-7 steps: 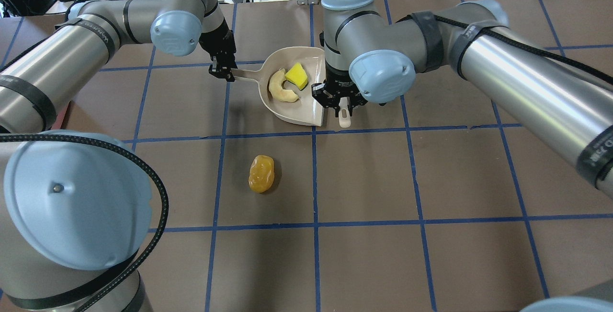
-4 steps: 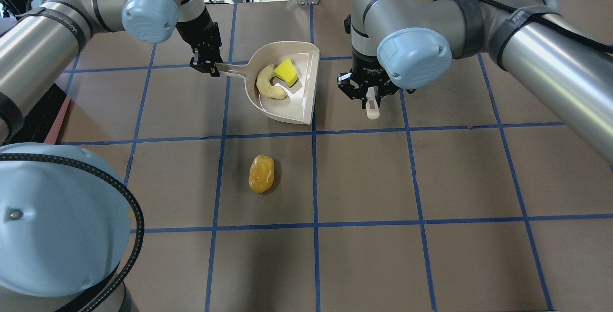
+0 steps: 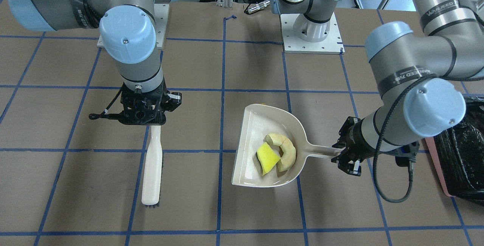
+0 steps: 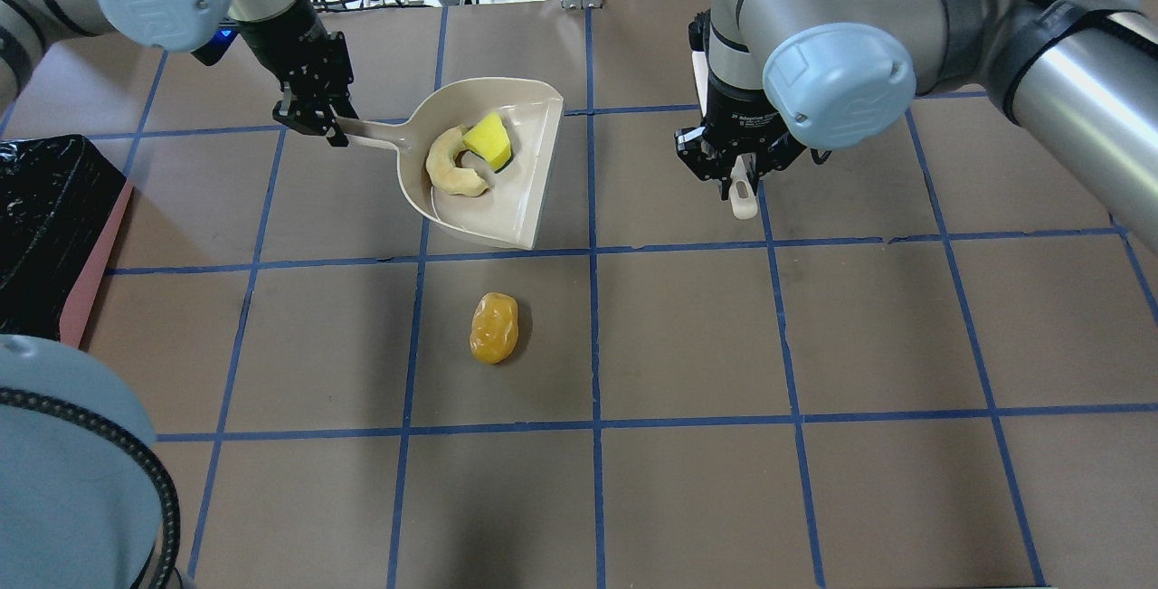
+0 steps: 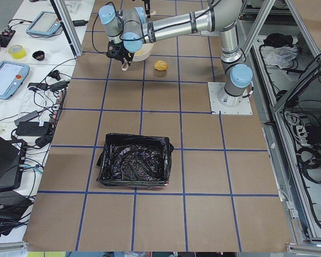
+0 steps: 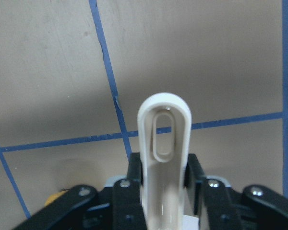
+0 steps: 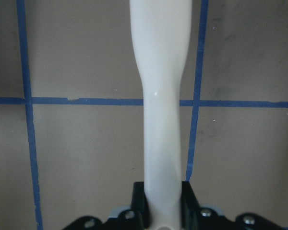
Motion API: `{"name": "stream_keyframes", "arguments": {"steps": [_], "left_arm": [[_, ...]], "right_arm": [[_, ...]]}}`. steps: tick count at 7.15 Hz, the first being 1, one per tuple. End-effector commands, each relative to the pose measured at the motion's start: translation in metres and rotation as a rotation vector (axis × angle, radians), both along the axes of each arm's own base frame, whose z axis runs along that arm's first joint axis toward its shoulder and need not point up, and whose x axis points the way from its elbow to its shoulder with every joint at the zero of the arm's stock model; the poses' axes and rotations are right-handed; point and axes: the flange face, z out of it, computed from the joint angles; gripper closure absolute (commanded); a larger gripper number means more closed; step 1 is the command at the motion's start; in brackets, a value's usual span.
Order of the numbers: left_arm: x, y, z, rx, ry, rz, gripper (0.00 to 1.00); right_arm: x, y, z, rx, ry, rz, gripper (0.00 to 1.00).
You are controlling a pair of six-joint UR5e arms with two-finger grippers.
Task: Sweep and dump trash into bin
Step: 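Move the dustpan toward the yellow lump with left gripper while right follows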
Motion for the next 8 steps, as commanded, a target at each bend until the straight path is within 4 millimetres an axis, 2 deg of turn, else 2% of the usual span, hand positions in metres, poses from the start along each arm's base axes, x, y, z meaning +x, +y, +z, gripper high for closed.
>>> {"name": "stream_keyframes", "arguments": {"steps": [1, 2, 3, 4, 5, 6, 7, 8], "left_arm": [[0.037, 0.038, -0.001, 0.018, 0.018, -0.051, 1.0], [0.062, 0.056, -0.011, 0.022, 0.021, -0.05, 1.0], [0.078, 0.072, -0.022, 0.019, 0.022, -0.059, 1.0], [0.097, 0.085, -0.031, 0.019, -0.002, -0.062, 1.0], [0.102, 0.093, -0.041, 0.003, -0.035, -0.043, 1.0], [0.106, 0.104, -0.053, 0.0, -0.099, -0.019, 1.0], [0.107, 0.116, -0.063, 0.013, -0.139, -0.005, 1.0], [0.101, 0.121, -0.066, -0.007, -0.156, 0.042, 1.0]], "right_arm": [[0.004, 0.031, 0.005, 0.051, -0.051, -0.005, 1.0], [0.01, 0.052, -0.011, 0.096, -0.087, -0.042, 1.0], [0.02, 0.071, -0.031, 0.119, -0.074, -0.058, 1.0], [0.039, 0.083, -0.043, 0.086, -0.078, -0.031, 1.0], [0.059, 0.1, -0.05, 0.091, -0.056, -0.086, 1.0], [0.091, 0.12, -0.054, 0.092, -0.04, -0.104, 1.0], [0.108, 0.129, -0.056, 0.078, -0.041, -0.098, 1.0], [0.113, 0.137, -0.061, 0.088, -0.033, -0.107, 1.0]]}}
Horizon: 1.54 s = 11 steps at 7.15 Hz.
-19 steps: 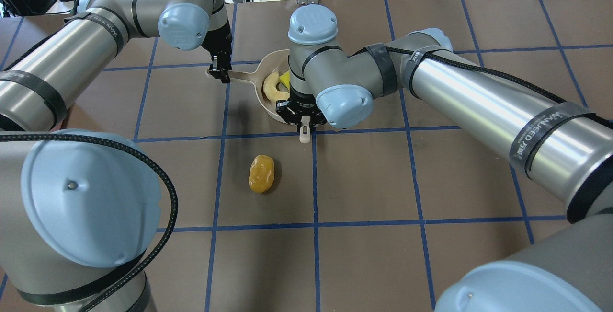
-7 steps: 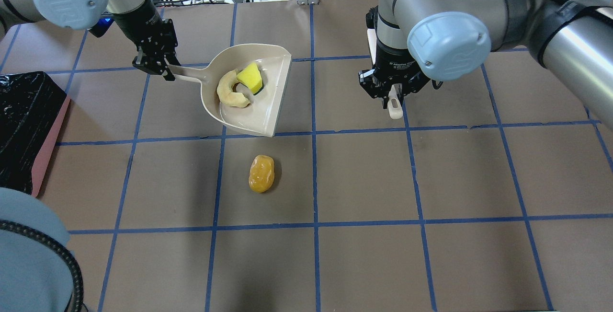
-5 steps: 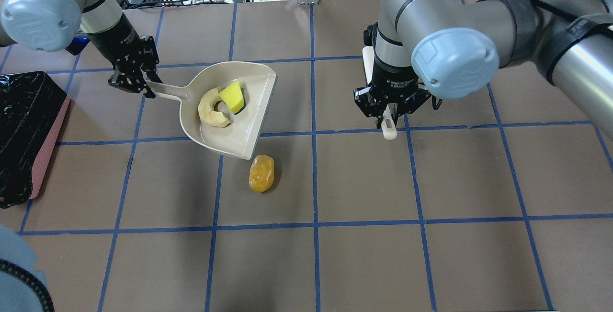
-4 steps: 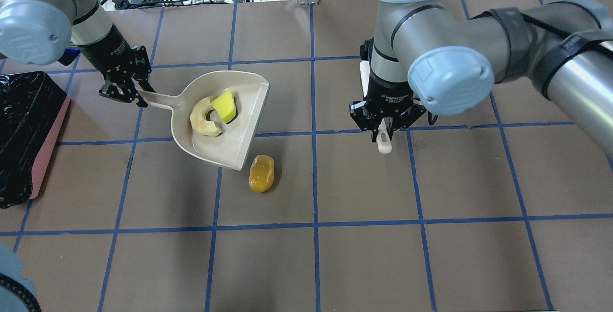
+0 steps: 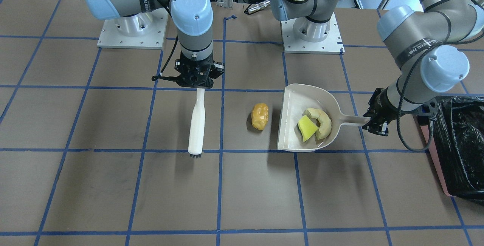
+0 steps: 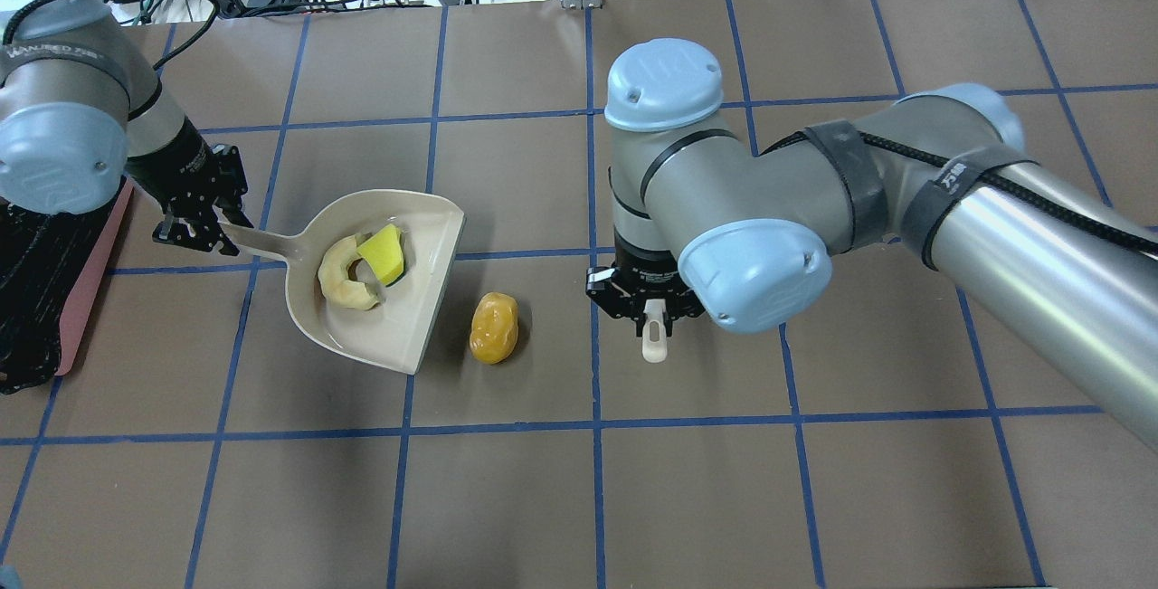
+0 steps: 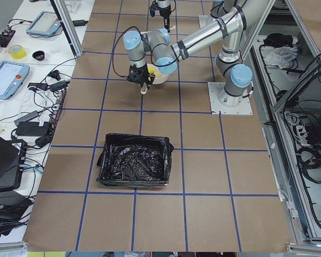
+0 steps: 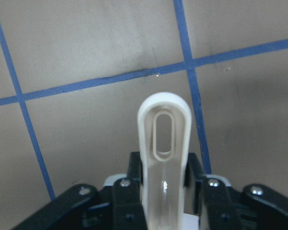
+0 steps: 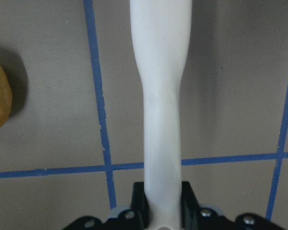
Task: Sweep and dump trash into bin
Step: 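Move the dustpan toward the yellow lump with left gripper while right follows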
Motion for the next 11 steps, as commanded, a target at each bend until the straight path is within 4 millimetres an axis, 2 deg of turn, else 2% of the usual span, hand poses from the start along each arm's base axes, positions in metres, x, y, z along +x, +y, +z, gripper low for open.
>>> {"name": "stream_keyframes", "arguments": {"steps": [1, 3, 4, 6, 7, 9, 11], "left_arm": [[-0.008, 0.013, -0.006, -0.018, -0.073, 0.105, 1.0], [-0.052, 0.019, -0.014, -0.003, -0.127, 0.117, 1.0], [-0.06, 0.024, -0.019, 0.007, -0.131, 0.116, 1.0], [-0.059, 0.042, -0.04, 0.014, -0.174, 0.097, 1.0], [-0.06, 0.046, -0.05, -0.001, -0.176, 0.098, 1.0], [-0.068, 0.047, -0.051, -0.006, -0.172, 0.1, 1.0], [-0.082, 0.044, -0.045, -0.034, -0.18, 0.13, 1.0]], "right_arm": [[0.018, 0.028, -0.018, 0.024, 0.024, -0.008, 1.0], [0.028, 0.048, -0.04, -0.022, 0.008, -0.015, 1.0], [0.043, 0.062, -0.048, -0.073, -0.004, -0.059, 1.0], [0.061, 0.08, -0.052, -0.074, -0.002, -0.062, 1.0], [0.069, 0.083, -0.057, -0.042, -0.027, -0.086, 1.0], [0.088, 0.088, -0.057, -0.011, -0.066, -0.105, 1.0], [0.107, 0.1, -0.07, -0.008, -0.066, -0.07, 1.0]]}}
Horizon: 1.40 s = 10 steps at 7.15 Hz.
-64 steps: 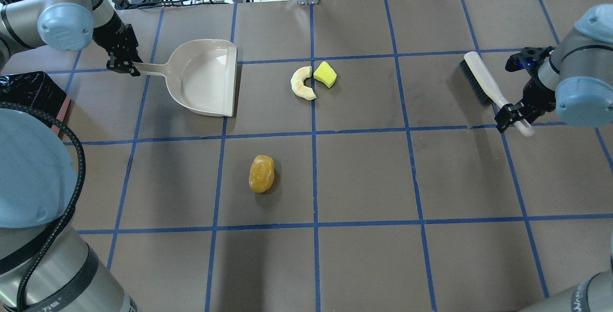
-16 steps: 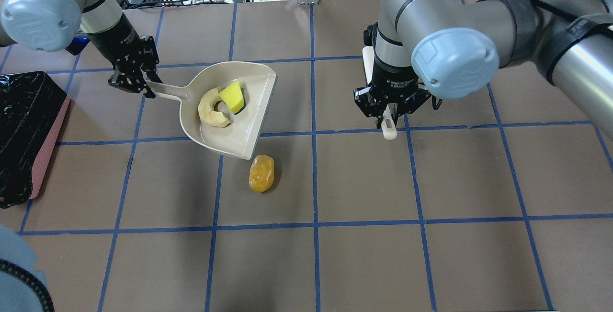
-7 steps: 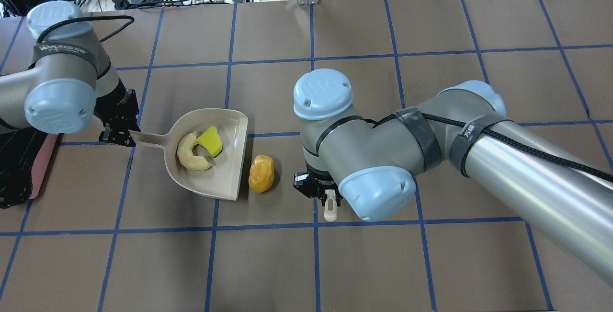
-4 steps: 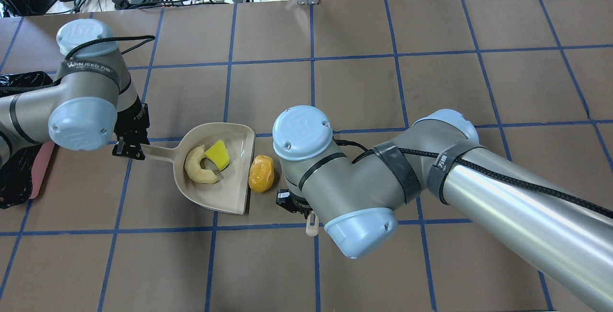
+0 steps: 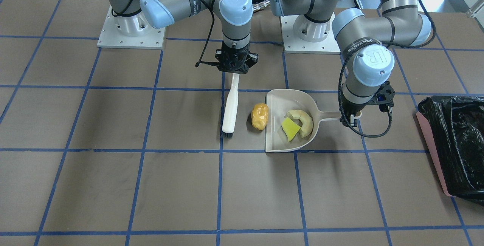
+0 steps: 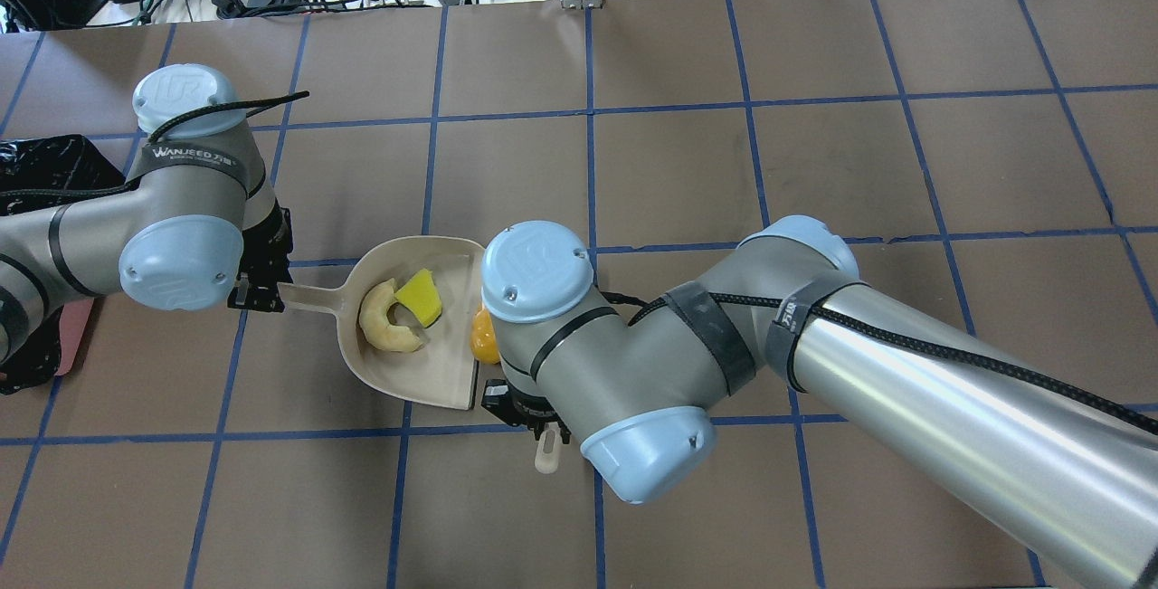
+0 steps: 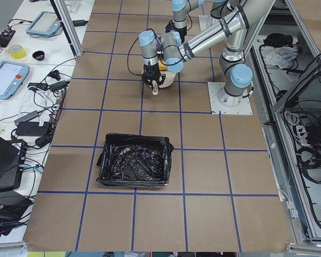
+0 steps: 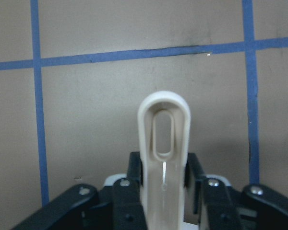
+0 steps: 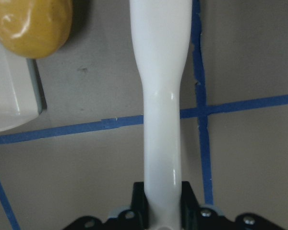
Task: Sweep and dump trash into bin
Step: 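Sweep the yellow lump into the dustpan with the right gripper's brush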
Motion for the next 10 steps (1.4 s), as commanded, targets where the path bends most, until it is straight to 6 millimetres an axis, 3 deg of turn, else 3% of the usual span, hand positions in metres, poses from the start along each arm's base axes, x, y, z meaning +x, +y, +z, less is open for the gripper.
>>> {"name": "stream_keyframes", "arguments": {"steps": [1, 3, 5, 7, 8, 10], "left_arm": [[-0.014, -0.003, -0.006, -0.008, -0.004, 0.035, 1.0], [-0.025, -0.003, -0.008, -0.018, 0.024, 0.036, 1.0], [-0.037, -0.003, -0.01, -0.019, 0.099, 0.022, 1.0], [-0.042, -0.009, -0.013, -0.003, 0.21, -0.107, 1.0], [-0.04, -0.021, -0.001, -0.015, 0.244, -0.105, 1.0], [-0.031, -0.038, 0.004, 0.051, 0.269, -0.145, 1.0]], "right_arm": [[0.03, -0.002, -0.013, -0.006, -0.038, 0.006, 1.0], [0.079, 0.005, -0.021, -0.024, -0.056, 0.006, 1.0], [0.094, -0.007, -0.006, -0.045, -0.076, -0.019, 1.0], [0.075, -0.026, 0.001, -0.049, -0.061, 0.006, 1.0], [0.065, -0.026, 0.018, -0.04, -0.055, 0.019, 1.0], [0.04, -0.028, 0.047, -0.008, -0.033, 0.017, 1.0]]}}
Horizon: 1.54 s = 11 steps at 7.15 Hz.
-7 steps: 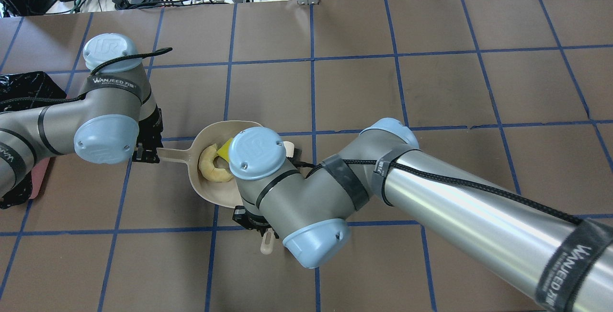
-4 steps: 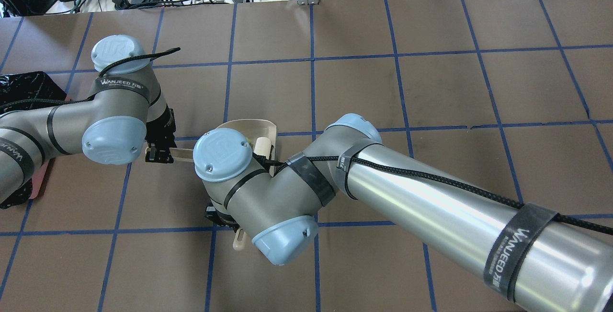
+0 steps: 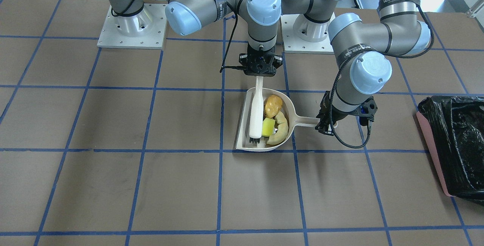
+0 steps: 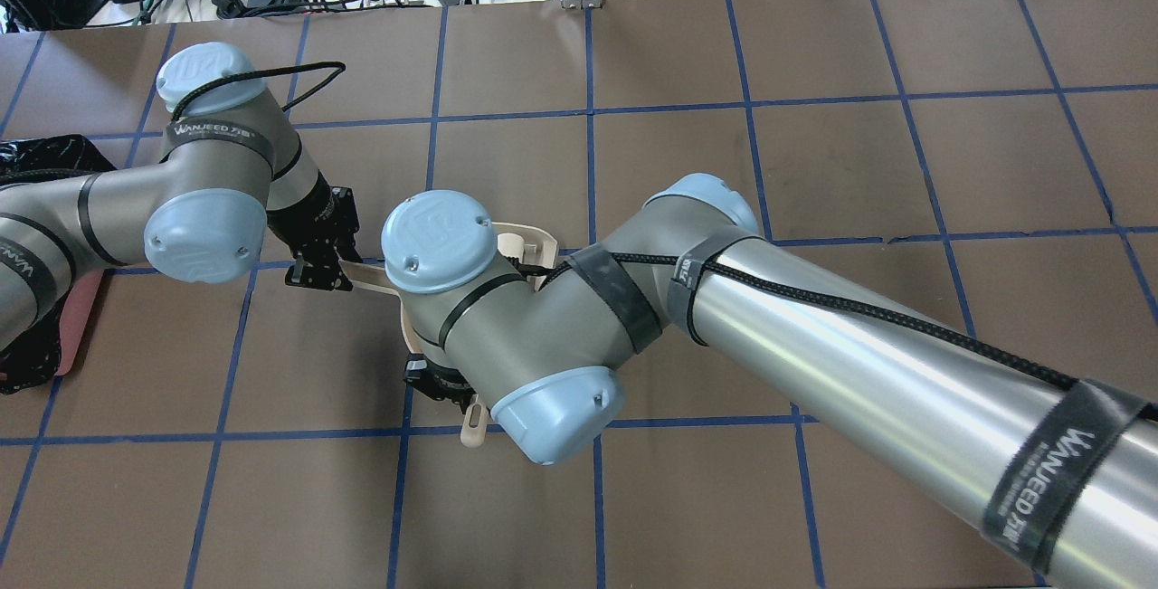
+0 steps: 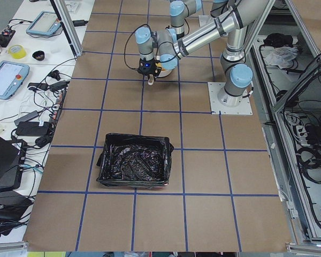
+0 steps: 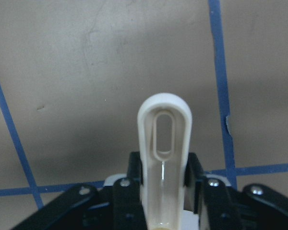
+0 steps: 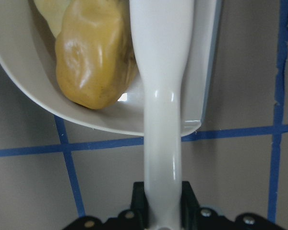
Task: Sweep and dump trash into bin
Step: 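Sweep the yellow lump into the dustpan with the right gripper's brush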
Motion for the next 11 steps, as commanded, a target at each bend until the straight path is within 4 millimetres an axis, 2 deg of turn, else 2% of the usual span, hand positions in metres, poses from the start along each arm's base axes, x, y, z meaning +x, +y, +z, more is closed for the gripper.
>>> {"name": "stream_keyframes", "arguments": {"steps": [1, 3, 5, 6, 7, 8, 9, 11], "left_arm": [[0.009, -0.013, 0.001, 0.047, 0.035, -0.034, 1.0], [0.007, -0.015, 0.002, 0.049, 0.12, -0.041, 1.0], [0.008, -0.022, 0.013, 0.047, 0.158, -0.031, 1.0], [0.035, -0.035, 0.031, 0.02, 0.176, 0.009, 1.0], [0.062, -0.044, 0.048, 0.025, 0.178, 0.049, 1.0], [0.073, -0.049, 0.063, 0.033, 0.186, 0.026, 1.0], [0.092, -0.052, 0.07, 0.02, 0.186, 0.025, 1.0], [0.148, -0.06, 0.077, -0.004, 0.162, 0.05, 1.0]], "right_arm": [[-0.023, 0.005, 0.032, 0.031, 0.025, -0.012, 1.0], [-0.039, 0.013, 0.056, 0.025, 0.065, 0.02, 1.0], [-0.051, 0.006, 0.063, -0.018, 0.117, 0.084, 1.0], [-0.063, -0.008, 0.063, -0.025, 0.127, 0.078, 1.0], [-0.083, -0.029, 0.063, -0.023, 0.118, 0.07, 1.0], [-0.109, -0.054, 0.065, -0.026, 0.108, 0.089, 1.0], [-0.14, -0.081, 0.067, -0.03, 0.095, 0.108, 1.0], [-0.21, -0.147, 0.088, -0.077, 0.067, 0.095, 1.0]]}}
